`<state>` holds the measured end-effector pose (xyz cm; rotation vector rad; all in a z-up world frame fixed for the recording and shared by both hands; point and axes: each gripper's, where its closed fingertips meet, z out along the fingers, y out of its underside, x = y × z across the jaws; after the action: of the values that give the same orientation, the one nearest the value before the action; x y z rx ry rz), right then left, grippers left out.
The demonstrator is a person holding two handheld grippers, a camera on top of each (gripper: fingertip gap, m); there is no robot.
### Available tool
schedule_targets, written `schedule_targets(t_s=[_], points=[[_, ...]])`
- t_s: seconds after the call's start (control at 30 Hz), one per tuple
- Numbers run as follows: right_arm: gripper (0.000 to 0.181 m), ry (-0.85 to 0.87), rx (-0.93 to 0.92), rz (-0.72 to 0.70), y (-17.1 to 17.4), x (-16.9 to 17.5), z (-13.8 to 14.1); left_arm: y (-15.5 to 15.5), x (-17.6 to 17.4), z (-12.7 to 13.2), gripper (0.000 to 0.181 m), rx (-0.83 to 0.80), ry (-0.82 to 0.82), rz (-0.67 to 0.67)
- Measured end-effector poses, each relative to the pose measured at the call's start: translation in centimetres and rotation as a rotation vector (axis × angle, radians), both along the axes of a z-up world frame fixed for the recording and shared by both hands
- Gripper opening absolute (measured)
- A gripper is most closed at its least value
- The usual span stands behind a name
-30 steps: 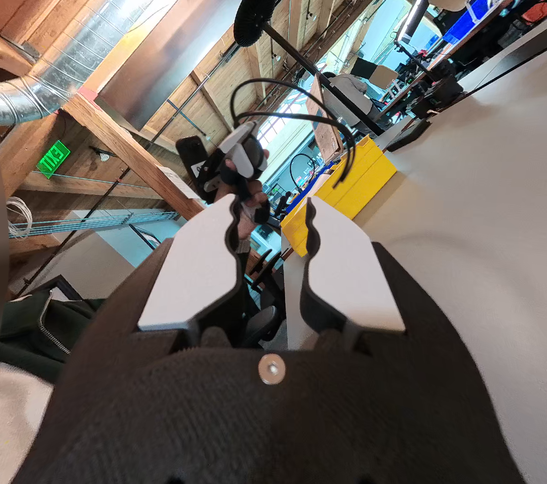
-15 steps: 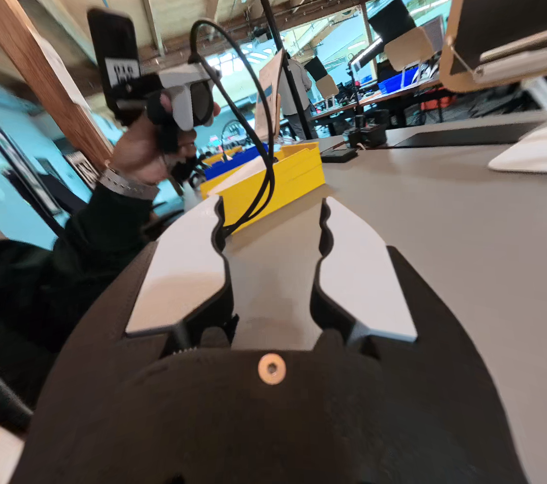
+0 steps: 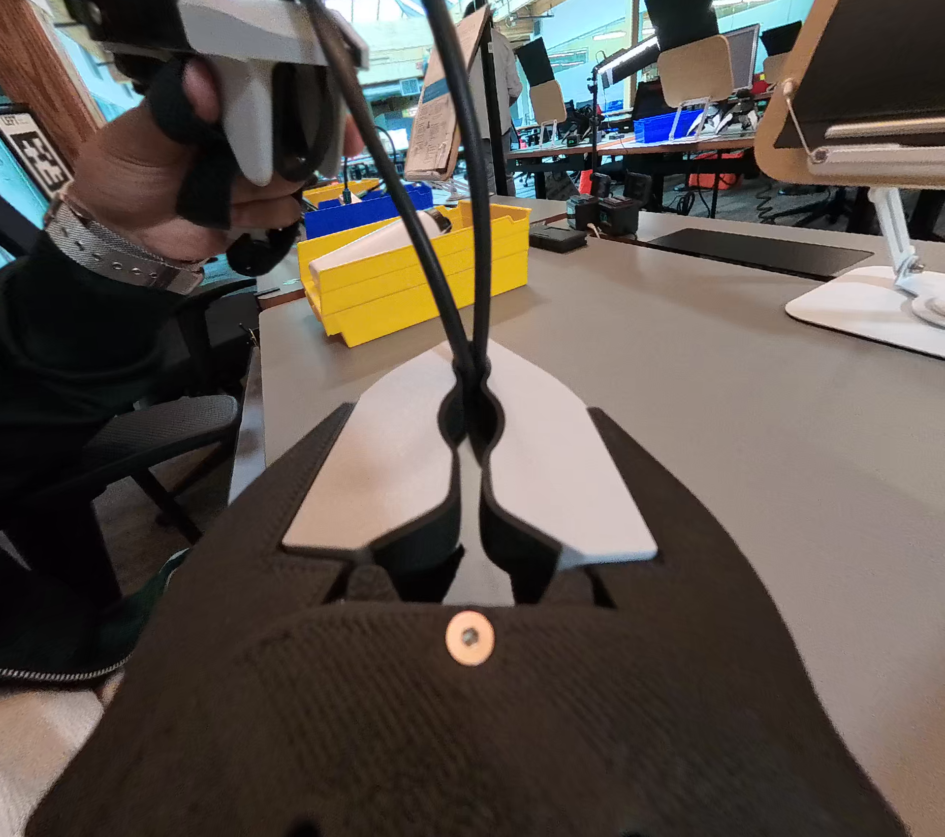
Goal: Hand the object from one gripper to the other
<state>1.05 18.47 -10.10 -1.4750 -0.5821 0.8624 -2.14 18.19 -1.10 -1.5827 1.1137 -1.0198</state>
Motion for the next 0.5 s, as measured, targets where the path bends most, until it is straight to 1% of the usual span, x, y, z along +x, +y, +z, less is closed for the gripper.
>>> schedule_targets(t_s=[0.2, 0.37, 0.4, 0.43, 0.5], points=[[0.000, -0.005, 0.039, 0.037, -0.8, -0.7, 0.6, 1.4, -1.3, 0.5, 0.003, -0.021, -0.044, 0.046], [0.000, -0.008, 0.057, 0.056, -1.3, -1.1, 1.0, 2.6, -2.0, -0.1, 0.003, -0.042, -0.052, 0.076], [0.000, -0.007, 0.056, 0.055, -1.3, -1.1, 1.0, 2.9, -2.1, -0.2, 0.005, -0.044, -0.056, 0.090], [0.000, -0.006, 0.052, 0.054, -1.2, -1.0, 1.0, 3.3, -2.2, -0.3, 0.013, -0.049, -0.060, 0.112], [0.000, 0.001, 0.037, 0.047, -1.0, -0.8, 0.9, 4.5, -2.6, -0.8, 0.043, -0.064, -0.056, 0.170]])
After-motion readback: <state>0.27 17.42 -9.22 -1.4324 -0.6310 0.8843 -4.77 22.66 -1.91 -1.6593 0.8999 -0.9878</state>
